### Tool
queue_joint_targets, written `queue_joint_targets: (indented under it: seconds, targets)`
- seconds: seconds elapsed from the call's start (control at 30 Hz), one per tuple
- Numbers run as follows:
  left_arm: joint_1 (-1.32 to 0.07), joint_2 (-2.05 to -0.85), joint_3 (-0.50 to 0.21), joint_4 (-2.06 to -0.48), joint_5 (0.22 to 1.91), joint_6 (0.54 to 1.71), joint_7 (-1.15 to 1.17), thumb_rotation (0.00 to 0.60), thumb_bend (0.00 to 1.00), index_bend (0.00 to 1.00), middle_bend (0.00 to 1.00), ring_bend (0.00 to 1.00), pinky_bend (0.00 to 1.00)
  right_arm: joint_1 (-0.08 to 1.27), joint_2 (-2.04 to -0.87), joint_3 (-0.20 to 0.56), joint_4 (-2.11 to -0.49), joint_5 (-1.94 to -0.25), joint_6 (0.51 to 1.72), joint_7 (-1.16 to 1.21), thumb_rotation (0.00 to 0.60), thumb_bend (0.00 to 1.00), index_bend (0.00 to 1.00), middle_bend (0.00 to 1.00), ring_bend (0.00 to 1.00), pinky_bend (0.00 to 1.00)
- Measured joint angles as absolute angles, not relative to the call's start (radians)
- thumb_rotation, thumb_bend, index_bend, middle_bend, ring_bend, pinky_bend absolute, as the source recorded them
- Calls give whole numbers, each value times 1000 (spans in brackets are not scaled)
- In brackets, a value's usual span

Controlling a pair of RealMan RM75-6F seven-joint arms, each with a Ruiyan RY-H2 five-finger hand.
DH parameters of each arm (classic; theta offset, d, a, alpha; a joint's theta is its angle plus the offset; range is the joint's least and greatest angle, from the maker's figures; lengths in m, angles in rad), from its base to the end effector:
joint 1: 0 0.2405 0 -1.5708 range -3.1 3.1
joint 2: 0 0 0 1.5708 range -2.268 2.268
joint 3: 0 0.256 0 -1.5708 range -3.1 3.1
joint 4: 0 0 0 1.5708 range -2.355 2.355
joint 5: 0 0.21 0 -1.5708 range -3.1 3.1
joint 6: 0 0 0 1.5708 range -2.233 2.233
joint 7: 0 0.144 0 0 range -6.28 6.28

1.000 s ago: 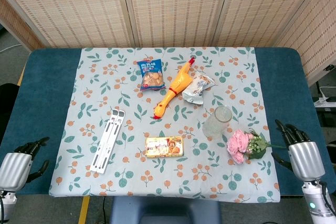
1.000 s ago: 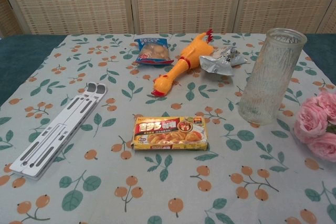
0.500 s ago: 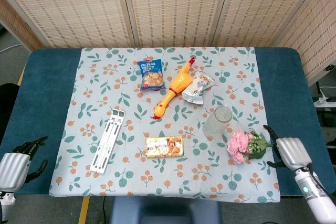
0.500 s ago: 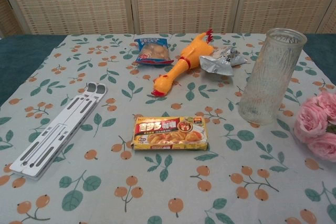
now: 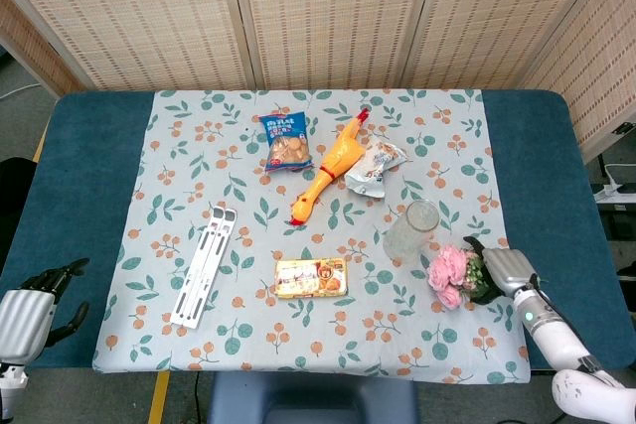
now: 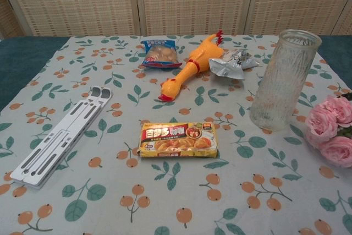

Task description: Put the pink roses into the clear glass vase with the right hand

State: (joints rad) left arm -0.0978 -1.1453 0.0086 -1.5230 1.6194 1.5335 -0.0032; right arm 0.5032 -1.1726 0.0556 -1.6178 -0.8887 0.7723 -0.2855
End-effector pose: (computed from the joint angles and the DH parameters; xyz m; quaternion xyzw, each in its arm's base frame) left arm -0.3102 0.1730 0.1502 -0.6433 -0.3432 -0.3924 0.5607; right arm -0.3055 -0.2771 0.0720 0.6750 -0.5390 0.1672 0.4752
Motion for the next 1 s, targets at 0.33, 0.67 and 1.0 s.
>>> queue_joint_targets:
  seconds: [0.33, 0.67, 1.0]
  targets:
    - [-97, -1143, 9, -1525, 1621, 1535, -6, 600, 370, 191, 332, 345, 489, 510, -1247, 57, -1542, -885, 848, -299, 600, 386, 848, 916, 942, 1000]
    - [-95, -1143, 8, -1527, 1623, 1539, -3, 600, 371, 191, 333, 345, 489, 427, -1133, 50, -1655, -1034, 986, -198, 600, 491, 895, 925, 943, 1000]
    - [-100, -1144, 8, -1528, 1621, 1530, -8, 600, 371, 192, 332, 345, 489, 301, -829, 3, -1995, -1364, 1134, 37, 600, 607, 895, 925, 950, 1000]
